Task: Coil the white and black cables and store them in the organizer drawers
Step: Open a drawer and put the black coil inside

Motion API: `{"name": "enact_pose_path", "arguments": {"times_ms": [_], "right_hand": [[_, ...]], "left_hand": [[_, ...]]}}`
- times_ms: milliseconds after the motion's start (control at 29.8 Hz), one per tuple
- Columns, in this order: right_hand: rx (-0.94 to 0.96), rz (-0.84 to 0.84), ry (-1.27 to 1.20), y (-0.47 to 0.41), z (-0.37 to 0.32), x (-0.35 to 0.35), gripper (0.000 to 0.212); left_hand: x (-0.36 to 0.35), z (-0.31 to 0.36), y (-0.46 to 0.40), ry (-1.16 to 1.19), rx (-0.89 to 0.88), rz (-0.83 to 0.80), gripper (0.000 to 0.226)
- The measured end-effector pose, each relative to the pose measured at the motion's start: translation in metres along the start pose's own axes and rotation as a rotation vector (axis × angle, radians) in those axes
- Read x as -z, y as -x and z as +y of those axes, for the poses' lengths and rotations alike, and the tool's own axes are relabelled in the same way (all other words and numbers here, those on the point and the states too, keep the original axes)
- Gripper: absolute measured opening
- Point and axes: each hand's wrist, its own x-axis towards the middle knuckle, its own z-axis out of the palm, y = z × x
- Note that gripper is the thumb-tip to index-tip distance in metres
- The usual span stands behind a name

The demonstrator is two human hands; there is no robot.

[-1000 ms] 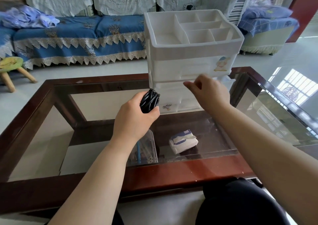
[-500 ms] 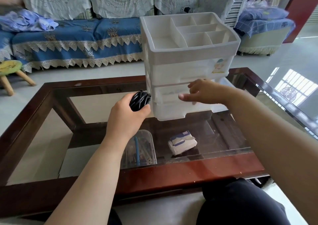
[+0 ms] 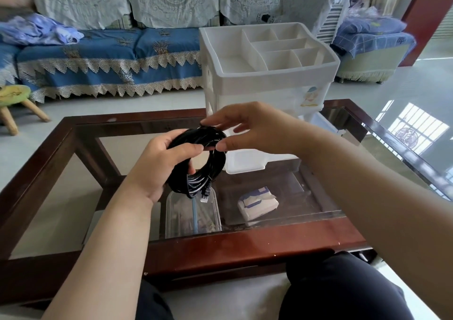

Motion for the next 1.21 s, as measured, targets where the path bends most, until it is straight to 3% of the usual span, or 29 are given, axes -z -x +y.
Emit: {"name": "enact_pose_path", "arguments": {"times_ms": [134,335,570,704,771,838,939,1006,1073,1207], "right_hand": [[0.015,0.065,0.078,0.008,-0.004,-0.001,0.054],[-0.098,0.026,-0.067,0.026,-0.006,0.006,0.043],[-0.183,0.003,-0.1,0.051,0.008,0.013,0.04],[-0.189,0.046,-0.042,0.062,0.008,0.033,0.035],[-0.18,0.118,0.046,0.064,0.007,0.052,0.035],[-0.161,0.237,0.156,0.067,0.007,0.074,0.037],[-0.136,0.383,0.442,0.066,0.012,0.094,0.037],[-0.111,0.37,0.631,0.06,0.021,0.095,0.038],[-0.083,0.326,0.714,0.054,0.029,0.089,0.038],[0.031,0.405,0.761,0.053,0.024,0.097,0.038]], "left_hand": [[0.008,0.002,0.002,0.011,-0.025,-0.126,0.036],[-0.006,-0.002,0.003,0.056,-0.019,-0.283,0.05],[-0.034,-0.008,0.001,0.162,0.077,-0.368,0.048],[-0.05,-0.008,-0.004,0.096,0.008,-0.349,0.051],[-0.056,-0.008,-0.01,0.062,-0.09,-0.227,0.056],[-0.062,-0.013,-0.021,-0.139,-0.225,-0.024,0.061],[-0.071,-0.029,-0.039,-0.782,-0.498,0.186,0.029],[-0.08,-0.036,-0.049,-1.1,-0.562,0.175,0.033],[-0.088,-0.042,-0.054,-1.262,-0.485,0.102,0.041],[-0.092,-0.051,-0.057,-1.321,-0.465,0.077,0.028]]}}
